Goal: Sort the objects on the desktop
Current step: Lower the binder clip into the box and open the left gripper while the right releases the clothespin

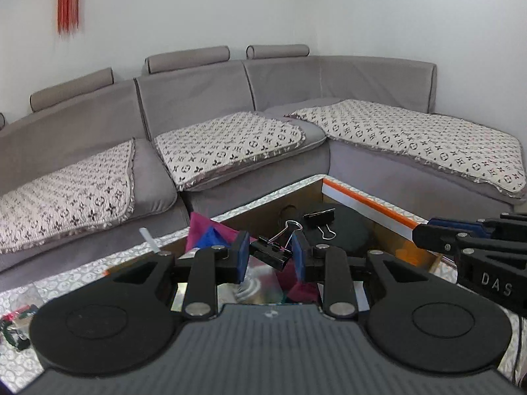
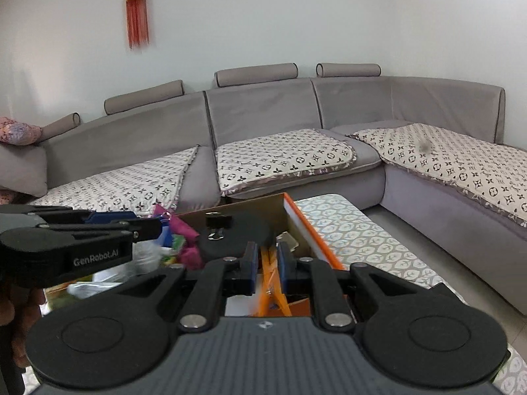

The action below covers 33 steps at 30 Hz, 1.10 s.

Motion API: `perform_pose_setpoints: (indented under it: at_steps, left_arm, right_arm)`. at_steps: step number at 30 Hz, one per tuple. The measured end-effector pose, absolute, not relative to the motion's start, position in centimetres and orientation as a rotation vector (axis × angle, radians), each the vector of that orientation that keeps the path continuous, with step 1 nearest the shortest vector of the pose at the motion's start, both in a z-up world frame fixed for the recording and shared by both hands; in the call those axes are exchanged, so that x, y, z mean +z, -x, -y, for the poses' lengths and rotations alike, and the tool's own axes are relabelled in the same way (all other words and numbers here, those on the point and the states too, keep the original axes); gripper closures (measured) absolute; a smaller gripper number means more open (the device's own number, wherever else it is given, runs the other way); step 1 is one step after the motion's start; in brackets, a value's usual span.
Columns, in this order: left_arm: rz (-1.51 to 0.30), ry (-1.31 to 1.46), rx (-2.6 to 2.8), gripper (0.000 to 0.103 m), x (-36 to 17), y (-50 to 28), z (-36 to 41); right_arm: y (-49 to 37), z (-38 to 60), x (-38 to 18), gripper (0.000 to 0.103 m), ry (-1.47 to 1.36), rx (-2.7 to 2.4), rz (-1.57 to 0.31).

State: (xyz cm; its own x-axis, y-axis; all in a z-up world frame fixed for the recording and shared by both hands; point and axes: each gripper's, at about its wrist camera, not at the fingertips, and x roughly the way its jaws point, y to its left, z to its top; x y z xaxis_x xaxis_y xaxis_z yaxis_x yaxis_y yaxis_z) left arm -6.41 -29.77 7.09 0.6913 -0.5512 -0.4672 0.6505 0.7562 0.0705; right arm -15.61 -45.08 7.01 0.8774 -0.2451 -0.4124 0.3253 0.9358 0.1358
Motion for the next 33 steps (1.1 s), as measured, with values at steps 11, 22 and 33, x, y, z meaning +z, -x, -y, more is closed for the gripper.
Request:
perform_pose_setpoints:
  at_steps: [11, 22, 33]
  left_arm:
    - [-0.497, -0.256, -0.642, 0.075, 7.0, 6.1, 30.7]
    - [-0.467, -0.29, -0.592, 0.025, 7.0, 6.7, 31.9]
    - [-0.456, -0.269, -0.587, 0.019, 7.5, 7.0, 31.2]
  right_arm:
    - [13.8, 46.0, 5.8, 0.09, -0.241, -0.285, -0.436]
    - [13.3, 45.3, 6.6, 0.084, -0.24, -0.273, -0.426]
    - [14.6, 45.1, 7.2, 0.066, -0.241, -0.297, -0.411]
